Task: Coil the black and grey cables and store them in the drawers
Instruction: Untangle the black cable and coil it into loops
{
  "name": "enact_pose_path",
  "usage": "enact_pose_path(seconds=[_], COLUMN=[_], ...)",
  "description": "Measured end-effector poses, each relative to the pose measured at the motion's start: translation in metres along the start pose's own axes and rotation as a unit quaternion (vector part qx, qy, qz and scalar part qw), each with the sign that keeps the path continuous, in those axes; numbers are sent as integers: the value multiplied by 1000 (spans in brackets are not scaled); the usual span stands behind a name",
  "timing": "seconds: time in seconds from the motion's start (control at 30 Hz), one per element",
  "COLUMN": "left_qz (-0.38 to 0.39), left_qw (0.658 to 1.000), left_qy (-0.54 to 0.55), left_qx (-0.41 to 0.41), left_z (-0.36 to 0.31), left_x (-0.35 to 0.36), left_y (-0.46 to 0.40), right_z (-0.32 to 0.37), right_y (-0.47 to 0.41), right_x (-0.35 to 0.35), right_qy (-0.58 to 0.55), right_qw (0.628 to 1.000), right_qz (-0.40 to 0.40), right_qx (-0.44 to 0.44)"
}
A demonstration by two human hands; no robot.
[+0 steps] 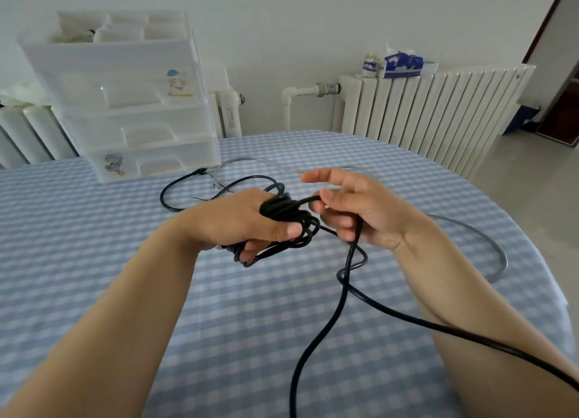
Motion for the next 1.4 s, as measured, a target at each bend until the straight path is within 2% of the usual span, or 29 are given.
enact_pose_path(seconds=[0.07,0.13,0.23,0.3,0.33,0.4,0.47,0.57,0.73,0.9,0.97,1.03,1.1,1.27,1.4], left_qz=[1,31,64,68,64,41,2,-72,-293,-436,-479,-520,-547,-563,-552], left_qw=[998,989,955,922,902,867,831,753,634,590,590,611,645,757,811], left_qy=[57,141,286,378,421,487,548,645,711,676,647,594,529,310,153], left_qx=[11,24,43,59,71,91,99,113,78,60,59,63,76,115,121], left_z=[1,3,4,3,3,2,2,3,9,10,9,9,7,-8,-16], left_x=[-3,-2,2,2,2,0,-2,-8,-17,-14,-13,-8,2,21,29], left_y=[2,3,2,0,-2,-5,-8,-7,-3,-4,-4,-5,-9,-11,-8], right_z=[0,-2,-3,-5,-9,-20,-28,-35,-54,-49,-48,-47,-45,-31,-16], right_y=[-2,-6,-10,-14,-17,-23,-28,-31,-30,-24,-21,-19,-19,-13,-7], right_x=[-1,0,2,3,3,8,16,30,45,53,58,64,67,65,61], right_qy=[-51,-50,70,177,249,340,349,401,498,569,565,558,545,435,334], right_qw=[999,998,985,951,922,878,878,875,855,814,819,826,835,899,939], right_qz=[-7,-38,-141,-227,-267,-305,-295,-254,-139,-93,-74,-58,-56,-35,62], right_qx=[-4,-14,-65,-112,-129,-143,-143,-98,31,75,72,59,49,45,60])
Point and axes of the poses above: each hand's wrist, its own y-axis away from the middle knuckle, its own x-axis out of the palm, z = x × y, the point moved 1 cm from there along -y, towards the middle knuckle, and after that the axes turned 1 degree about x, right-handed, at the moved point
